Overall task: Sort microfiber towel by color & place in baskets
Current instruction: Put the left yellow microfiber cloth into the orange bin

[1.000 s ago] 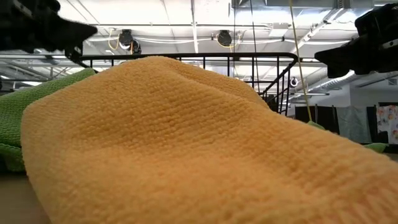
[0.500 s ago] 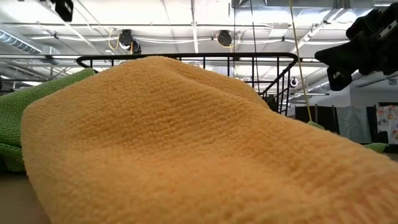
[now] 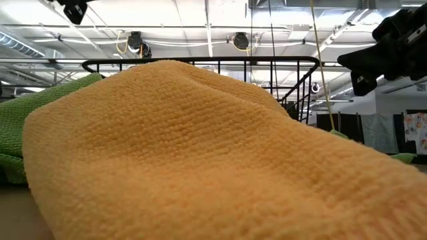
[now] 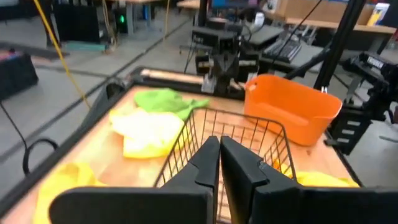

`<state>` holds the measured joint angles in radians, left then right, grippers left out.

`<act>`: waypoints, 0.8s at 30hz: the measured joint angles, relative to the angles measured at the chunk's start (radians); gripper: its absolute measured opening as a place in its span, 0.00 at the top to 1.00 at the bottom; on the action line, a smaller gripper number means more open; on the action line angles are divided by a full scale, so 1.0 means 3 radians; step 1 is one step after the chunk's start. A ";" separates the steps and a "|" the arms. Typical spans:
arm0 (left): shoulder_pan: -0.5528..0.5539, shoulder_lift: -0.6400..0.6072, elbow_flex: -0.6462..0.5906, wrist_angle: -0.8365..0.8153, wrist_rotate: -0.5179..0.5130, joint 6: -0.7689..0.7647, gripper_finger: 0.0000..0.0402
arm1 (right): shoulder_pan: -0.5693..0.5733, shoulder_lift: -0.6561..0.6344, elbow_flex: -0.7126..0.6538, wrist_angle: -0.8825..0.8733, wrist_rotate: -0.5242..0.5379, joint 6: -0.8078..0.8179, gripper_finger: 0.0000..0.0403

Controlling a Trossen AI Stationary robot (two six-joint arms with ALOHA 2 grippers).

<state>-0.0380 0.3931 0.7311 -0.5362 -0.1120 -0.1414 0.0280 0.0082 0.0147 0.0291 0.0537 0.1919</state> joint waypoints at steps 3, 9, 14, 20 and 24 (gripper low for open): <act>0.0000 0.0061 0.0000 0.0022 -0.0017 -0.0022 0.94 | 0.0000 0.0000 0.0000 -0.0002 0.0001 -0.0067 1.00; 0.0001 0.0213 0.0000 0.0026 -0.0221 0.0076 0.94 | 0.0000 0.0000 0.0000 -0.0003 0.0004 -0.0067 1.00; 0.0001 0.0422 0.0000 0.0167 -0.0220 0.0309 0.94 | 0.0000 0.0000 0.0000 -0.0001 0.0013 -0.0011 1.00; 0.0001 0.0701 0.0000 0.0111 -0.0215 0.0223 0.94 | 0.0000 0.0000 0.0000 0.0010 0.0056 0.0190 1.00; 0.0001 0.0877 -0.0001 0.0071 -0.0228 0.0305 0.93 | 0.0000 0.0000 0.0000 0.0089 0.0370 0.0591 1.00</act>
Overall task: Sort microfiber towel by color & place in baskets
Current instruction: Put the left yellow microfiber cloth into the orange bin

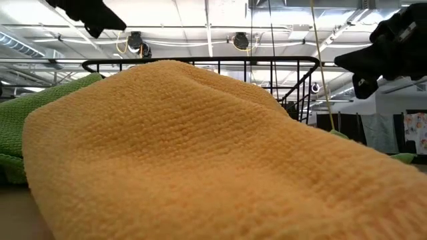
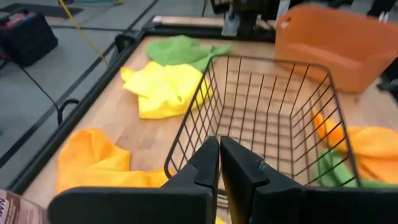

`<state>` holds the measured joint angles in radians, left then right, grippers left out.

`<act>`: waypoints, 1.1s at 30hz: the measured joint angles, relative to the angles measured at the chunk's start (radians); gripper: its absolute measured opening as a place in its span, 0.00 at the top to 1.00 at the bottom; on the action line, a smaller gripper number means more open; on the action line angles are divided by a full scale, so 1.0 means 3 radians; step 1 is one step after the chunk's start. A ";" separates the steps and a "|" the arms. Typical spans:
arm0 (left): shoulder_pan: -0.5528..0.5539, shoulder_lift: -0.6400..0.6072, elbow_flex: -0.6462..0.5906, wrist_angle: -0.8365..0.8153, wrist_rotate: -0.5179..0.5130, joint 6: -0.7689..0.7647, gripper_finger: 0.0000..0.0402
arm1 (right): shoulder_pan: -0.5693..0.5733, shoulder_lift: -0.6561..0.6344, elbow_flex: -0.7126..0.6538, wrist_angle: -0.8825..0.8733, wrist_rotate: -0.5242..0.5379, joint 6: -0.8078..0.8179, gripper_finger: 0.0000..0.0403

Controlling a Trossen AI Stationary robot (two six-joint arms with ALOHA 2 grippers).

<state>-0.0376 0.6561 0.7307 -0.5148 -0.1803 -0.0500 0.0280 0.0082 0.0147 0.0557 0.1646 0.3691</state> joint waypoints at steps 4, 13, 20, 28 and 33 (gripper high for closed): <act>0.0000 0.0128 0.0000 0.0013 -0.0022 0.0151 0.85 | -0.0003 0.0000 -0.0003 0.0578 0.0235 0.0374 1.00; 0.0003 0.0271 -0.0001 0.0325 -0.0175 0.0310 0.65 | 0.0000 0.0187 0.0410 0.1072 -0.0113 -0.0166 1.00; 0.0003 0.0372 0.0000 0.0524 -0.0227 0.0366 0.64 | 0.0000 0.0908 0.1391 0.0387 -0.0063 -0.0611 1.00; 0.0003 0.0472 0.0000 0.0564 -0.0235 0.0369 0.64 | -0.0001 0.1955 0.2328 -0.0513 0.0248 -0.0872 1.00; 0.0003 0.0532 0.0000 0.0566 -0.0239 0.0361 0.64 | 0.0000 0.2452 0.2347 -0.0695 0.0247 -0.0839 1.00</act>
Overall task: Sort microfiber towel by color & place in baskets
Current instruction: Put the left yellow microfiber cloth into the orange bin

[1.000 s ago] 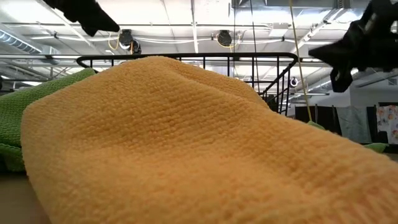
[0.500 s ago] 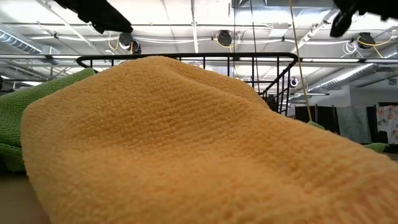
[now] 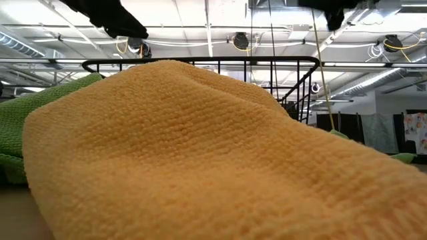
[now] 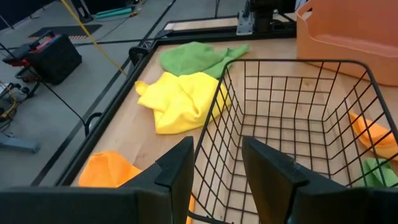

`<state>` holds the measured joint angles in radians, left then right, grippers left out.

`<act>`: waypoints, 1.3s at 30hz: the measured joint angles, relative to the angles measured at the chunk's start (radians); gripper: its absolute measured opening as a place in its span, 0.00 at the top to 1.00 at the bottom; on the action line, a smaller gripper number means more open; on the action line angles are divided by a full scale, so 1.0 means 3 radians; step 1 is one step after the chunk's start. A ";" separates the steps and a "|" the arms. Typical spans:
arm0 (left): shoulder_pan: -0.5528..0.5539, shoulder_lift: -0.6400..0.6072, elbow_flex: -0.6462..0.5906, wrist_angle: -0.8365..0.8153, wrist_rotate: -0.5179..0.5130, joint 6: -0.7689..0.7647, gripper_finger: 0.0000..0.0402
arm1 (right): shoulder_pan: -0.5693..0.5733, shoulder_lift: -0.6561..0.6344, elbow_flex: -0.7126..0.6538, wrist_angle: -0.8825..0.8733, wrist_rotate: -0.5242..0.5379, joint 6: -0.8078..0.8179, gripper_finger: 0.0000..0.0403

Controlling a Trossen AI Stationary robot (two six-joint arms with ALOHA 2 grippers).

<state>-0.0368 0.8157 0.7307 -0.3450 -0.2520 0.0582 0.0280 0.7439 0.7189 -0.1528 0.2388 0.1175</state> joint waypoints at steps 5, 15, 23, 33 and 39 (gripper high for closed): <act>0.0000 0.0083 0.0000 -0.0003 0.0000 0.0002 0.64 | 0.0000 0.0496 0.0000 -0.0202 0.0000 0.0356 1.00; 0.0004 0.0280 0.0000 -0.0610 0.0004 -0.0400 0.64 | 0.0000 0.1202 0.0000 -0.0286 0.0010 0.0890 1.00; 0.0004 0.0285 -0.0018 -0.1148 0.0055 -0.0829 0.64 | 0.0144 0.1146 -0.0001 -0.0420 0.0020 0.0944 1.00; 0.0003 0.0287 -0.0410 -0.1413 0.0238 -0.1298 0.64 | 0.0693 0.1127 -0.0001 -0.0400 0.0825 0.1053 1.00; 0.0004 0.0317 -0.0467 -0.1235 0.0285 -0.1357 0.53 | 0.1097 0.1143 -0.0001 -0.0368 0.1380 0.1283 1.00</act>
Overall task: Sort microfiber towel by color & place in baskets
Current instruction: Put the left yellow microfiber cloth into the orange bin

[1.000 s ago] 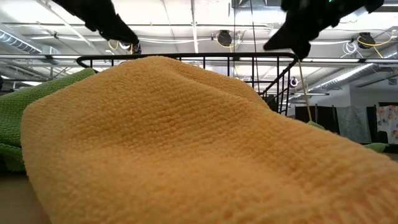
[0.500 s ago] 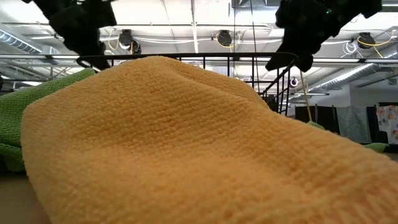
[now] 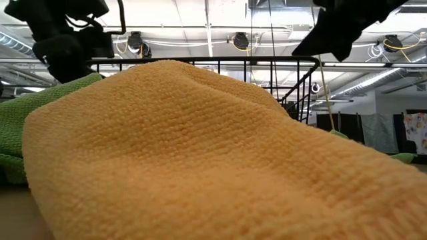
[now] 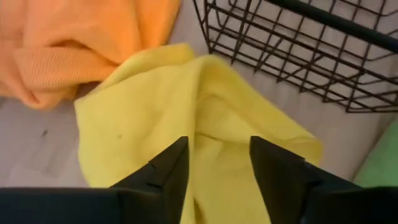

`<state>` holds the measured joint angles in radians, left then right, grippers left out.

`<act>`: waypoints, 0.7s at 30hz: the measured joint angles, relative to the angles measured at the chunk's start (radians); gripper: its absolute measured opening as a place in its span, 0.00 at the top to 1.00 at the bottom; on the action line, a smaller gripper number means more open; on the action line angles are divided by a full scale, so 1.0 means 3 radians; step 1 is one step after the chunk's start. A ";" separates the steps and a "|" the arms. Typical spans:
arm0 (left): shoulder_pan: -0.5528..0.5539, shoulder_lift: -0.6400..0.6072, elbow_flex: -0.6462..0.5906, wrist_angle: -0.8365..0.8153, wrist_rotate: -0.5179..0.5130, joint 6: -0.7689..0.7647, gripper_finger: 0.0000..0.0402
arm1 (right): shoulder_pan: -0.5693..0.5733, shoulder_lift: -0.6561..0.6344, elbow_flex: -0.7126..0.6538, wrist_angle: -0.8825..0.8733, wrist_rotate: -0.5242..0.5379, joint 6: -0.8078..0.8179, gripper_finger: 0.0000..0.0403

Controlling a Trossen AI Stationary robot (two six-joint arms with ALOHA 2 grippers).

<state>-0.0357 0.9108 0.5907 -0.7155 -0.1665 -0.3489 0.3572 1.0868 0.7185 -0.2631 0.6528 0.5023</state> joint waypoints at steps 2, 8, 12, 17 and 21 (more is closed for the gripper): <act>0.0000 0.0019 0.0000 -0.0027 -0.0109 -0.0120 0.47 | 0.0154 0.0026 0.0000 0.0005 0.0186 0.0098 1.00; 0.0000 0.0184 -0.0044 0.0002 -0.0304 -0.0167 0.31 | 0.0501 0.0192 -0.0001 0.0027 0.0552 0.0312 1.00; 0.0000 0.0402 -0.0067 0.0004 -0.0364 -0.0301 0.24 | 0.0603 0.0296 -0.0001 0.0030 0.0623 0.0489 1.00; 0.0001 0.0735 -0.0067 0.0029 -0.0377 -0.0389 0.23 | 0.0614 0.0406 -0.0001 0.0116 0.0617 0.0626 1.00; 0.0003 0.1019 -0.0067 0.0159 -0.0416 -0.0389 0.23 | 0.0615 0.0473 -0.0001 0.0280 0.0604 0.0630 1.00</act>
<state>-0.0349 1.2165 0.5705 -0.6678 -0.2913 -0.4655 0.5417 1.2285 0.7181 -0.1791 0.8339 0.6914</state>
